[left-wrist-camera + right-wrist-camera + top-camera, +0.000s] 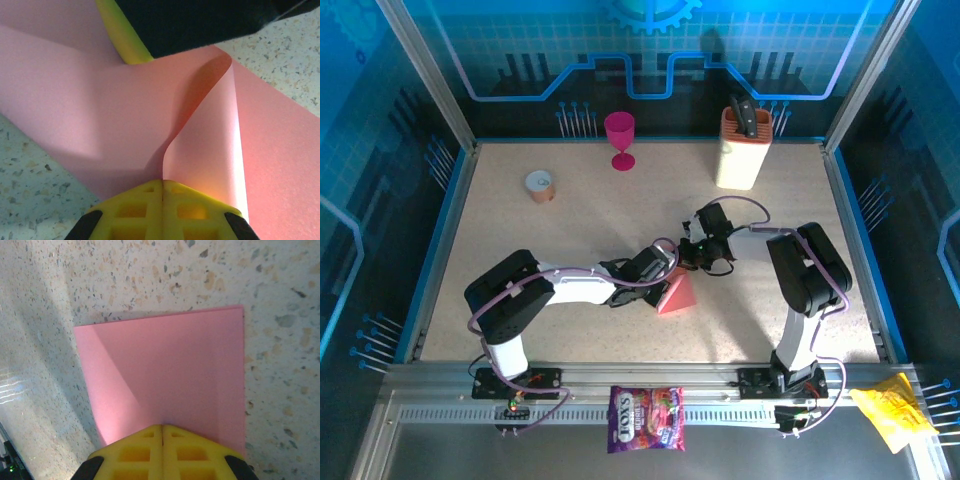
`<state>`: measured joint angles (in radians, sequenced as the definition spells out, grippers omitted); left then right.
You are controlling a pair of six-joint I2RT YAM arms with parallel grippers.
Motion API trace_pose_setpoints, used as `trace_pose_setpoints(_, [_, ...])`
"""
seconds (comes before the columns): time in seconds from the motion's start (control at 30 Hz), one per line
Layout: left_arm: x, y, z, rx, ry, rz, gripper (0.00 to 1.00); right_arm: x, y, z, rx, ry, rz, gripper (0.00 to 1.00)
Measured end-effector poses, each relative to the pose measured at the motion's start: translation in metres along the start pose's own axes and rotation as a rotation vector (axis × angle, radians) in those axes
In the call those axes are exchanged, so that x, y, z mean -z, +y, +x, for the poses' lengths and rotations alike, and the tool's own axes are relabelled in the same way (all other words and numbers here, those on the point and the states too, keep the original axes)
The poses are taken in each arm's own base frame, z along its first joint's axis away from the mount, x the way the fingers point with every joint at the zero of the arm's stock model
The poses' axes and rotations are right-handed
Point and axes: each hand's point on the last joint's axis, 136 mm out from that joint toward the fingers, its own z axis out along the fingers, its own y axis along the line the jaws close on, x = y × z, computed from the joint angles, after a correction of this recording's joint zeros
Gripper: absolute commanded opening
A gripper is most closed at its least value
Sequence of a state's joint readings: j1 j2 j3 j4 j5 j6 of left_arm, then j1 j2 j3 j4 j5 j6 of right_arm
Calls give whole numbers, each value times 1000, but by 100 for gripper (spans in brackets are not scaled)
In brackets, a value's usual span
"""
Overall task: Fold a paper plane with a square sheet of paper (pick it up from the middle)
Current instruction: Fold the triangle a second time at the center of the table.
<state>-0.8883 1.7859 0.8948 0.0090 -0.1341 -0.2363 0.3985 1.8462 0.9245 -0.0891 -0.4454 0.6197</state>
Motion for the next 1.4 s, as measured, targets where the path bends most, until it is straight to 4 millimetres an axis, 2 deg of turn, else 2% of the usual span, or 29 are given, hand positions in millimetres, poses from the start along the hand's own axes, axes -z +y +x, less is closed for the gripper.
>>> trace_pose_setpoints(0.2, [-1, -2, 0, -4, -9, 6, 0, 5, 1, 0, -21, 18, 25, 13])
trace_pose_setpoints(0.3, [-1, -2, 0, -4, -13, 8, 0, 20, 9, -6, -19, -6, 22, 16])
trace_pose_setpoints(0.4, [-1, -3, 0, -4, -17, 10, 0, 44, 27, -17, 11, -67, -6, 14])
trace_pose_setpoints(0.47, [-1, -3, 0, -4, -17, 10, 0, 61, 40, -22, 33, -113, -27, 8])
trace_pose_setpoints(0.57, [-1, -4, 0, -5, -18, 11, 0, 74, 48, -18, 39, -148, -51, 0])
trace_pose_setpoints(0.67, [-1, -5, -1, -7, -21, 13, 0, 71, 38, 2, 8, -130, -41, 0])
trace_pose_setpoints(0.77, [-1, -6, -1, -8, -22, 14, 0, 57, 25, 28, -24, -77, -6, 0])
trace_pose_setpoints(0.9, [-1, -6, -1, -9, -22, 14, 0, 44, 23, 52, -30, -25, 14, 0])
trace_pose_setpoints(1.2, [-1, -7, 0, -14, -23, 12, 0, 37, 30, 54, -23, -43, -3, 0])
trace_pose_setpoints(1.4, [-2, -7, 0, -15, -22, 11, 0, 29, 12, 63, -49, -34, 31, 0])
